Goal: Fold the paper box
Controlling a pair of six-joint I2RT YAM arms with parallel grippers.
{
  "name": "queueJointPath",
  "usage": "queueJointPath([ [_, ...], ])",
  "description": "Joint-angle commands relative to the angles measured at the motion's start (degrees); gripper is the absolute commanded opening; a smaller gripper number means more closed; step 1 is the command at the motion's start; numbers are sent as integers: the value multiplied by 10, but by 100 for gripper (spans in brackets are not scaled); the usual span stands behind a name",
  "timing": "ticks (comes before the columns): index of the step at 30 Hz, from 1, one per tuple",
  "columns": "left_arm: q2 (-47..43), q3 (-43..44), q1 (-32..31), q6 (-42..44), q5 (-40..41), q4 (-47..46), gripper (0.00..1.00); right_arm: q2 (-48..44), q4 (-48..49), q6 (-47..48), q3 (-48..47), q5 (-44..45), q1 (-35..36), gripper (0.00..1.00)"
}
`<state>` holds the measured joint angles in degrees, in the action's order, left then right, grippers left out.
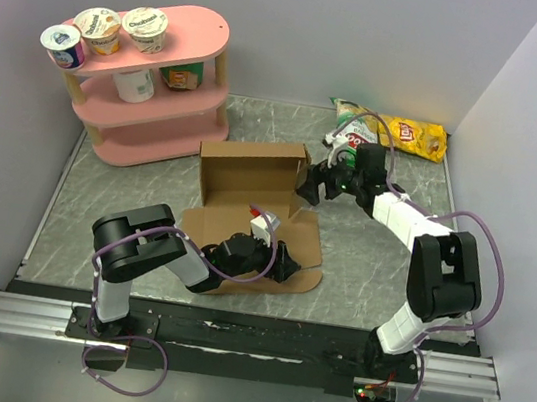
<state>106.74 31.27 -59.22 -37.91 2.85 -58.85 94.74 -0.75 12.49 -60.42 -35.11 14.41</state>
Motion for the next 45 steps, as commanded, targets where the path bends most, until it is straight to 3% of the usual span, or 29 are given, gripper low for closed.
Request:
queueJointPath([
  [1,24,-19,-2,7,-21,117,79,22,56,29,-50,3,18,93],
  [5,24,-23,-2,8,-22,115,79,50,48,40,-82,18,35,92],
  [15,19,-33,-2,6,-24,107,78,81,141,-5,-75,53,56,86],
  [23,2,-42,-2,-1,-19,102,78,92,132,-43,-86,123,68,58],
  [26,-18,-41,-2,-1,-14,110,79,93,117,-58,-88,140,68,52],
  [32,-101,-20,-2,6,11,181,87,72,132,-93,-55,187,70,38],
  [36,-177,8,-1,19,40,251,99,63,140,-109,-33,217,71,26],
  [40,-259,27,20,31,72,334,96,53,131,-124,-22,238,71,15],
  [45,-419,37,84,40,125,479,96,-7,81,-146,13,249,71,13],
])
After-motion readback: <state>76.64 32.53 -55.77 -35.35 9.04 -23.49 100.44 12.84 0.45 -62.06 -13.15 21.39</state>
